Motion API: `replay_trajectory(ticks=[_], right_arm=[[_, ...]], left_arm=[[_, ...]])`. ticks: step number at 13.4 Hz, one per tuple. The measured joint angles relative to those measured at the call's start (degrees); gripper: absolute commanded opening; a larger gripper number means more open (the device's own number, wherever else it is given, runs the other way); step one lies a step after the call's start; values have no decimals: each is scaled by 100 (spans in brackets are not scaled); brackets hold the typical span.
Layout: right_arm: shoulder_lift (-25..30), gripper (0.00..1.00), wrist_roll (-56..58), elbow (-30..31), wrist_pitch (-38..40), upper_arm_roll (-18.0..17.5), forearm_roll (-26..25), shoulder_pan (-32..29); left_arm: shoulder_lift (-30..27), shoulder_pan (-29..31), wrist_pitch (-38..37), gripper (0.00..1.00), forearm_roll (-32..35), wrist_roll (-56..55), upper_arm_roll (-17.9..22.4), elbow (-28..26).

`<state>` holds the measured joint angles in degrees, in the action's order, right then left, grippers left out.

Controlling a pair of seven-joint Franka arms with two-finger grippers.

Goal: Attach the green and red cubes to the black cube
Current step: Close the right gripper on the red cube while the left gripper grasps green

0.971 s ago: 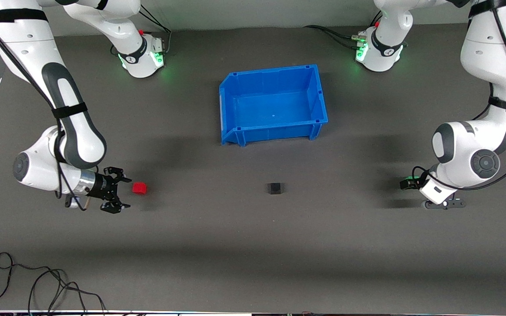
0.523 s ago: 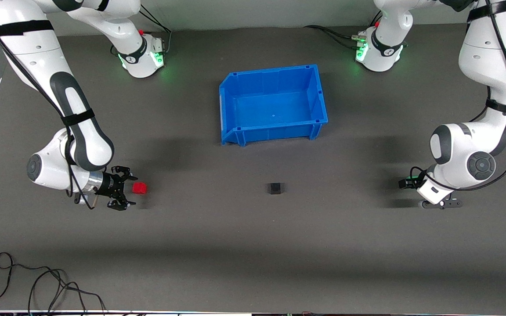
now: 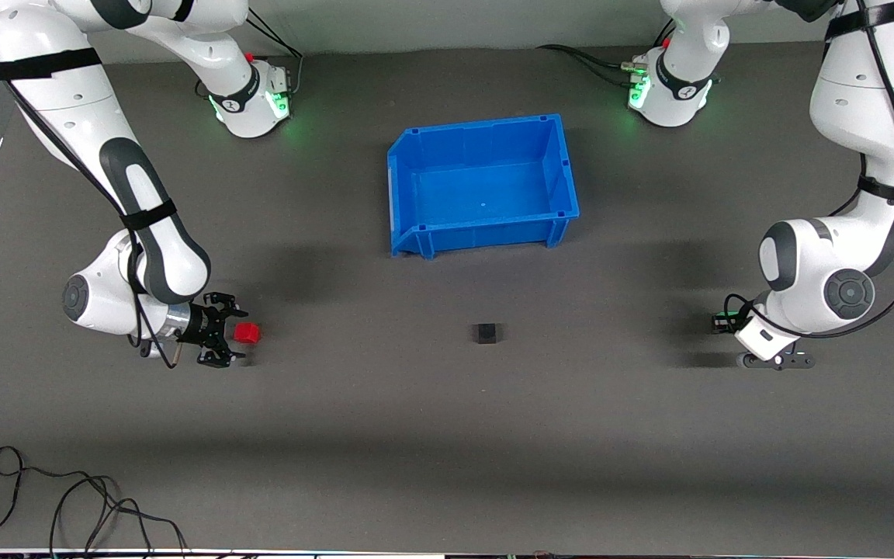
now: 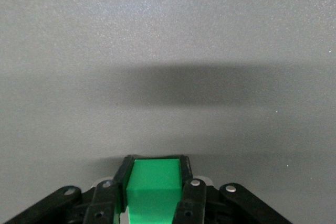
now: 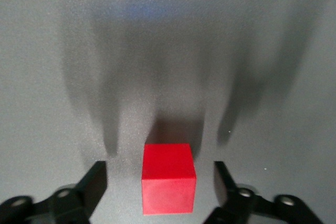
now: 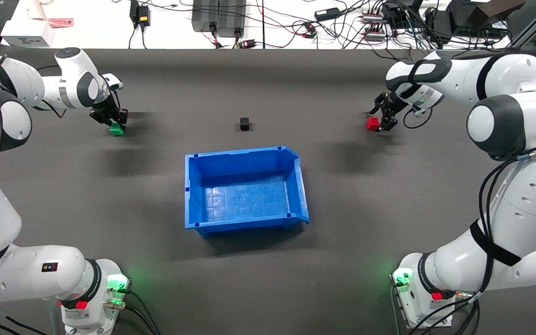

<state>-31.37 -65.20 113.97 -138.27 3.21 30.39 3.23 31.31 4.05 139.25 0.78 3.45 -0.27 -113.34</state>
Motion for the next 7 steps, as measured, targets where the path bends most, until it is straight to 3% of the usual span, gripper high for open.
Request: replay_trajectory(ticks=[3,7], right_arm=[[0,44,4,-8,0,-8,0,8],[1,43,13,-24,0,-14,0,18]], left_arm=[[0,0,0,0,0,2,1,55],[-125,-3,-263,0,-21,-474,-22,216]])
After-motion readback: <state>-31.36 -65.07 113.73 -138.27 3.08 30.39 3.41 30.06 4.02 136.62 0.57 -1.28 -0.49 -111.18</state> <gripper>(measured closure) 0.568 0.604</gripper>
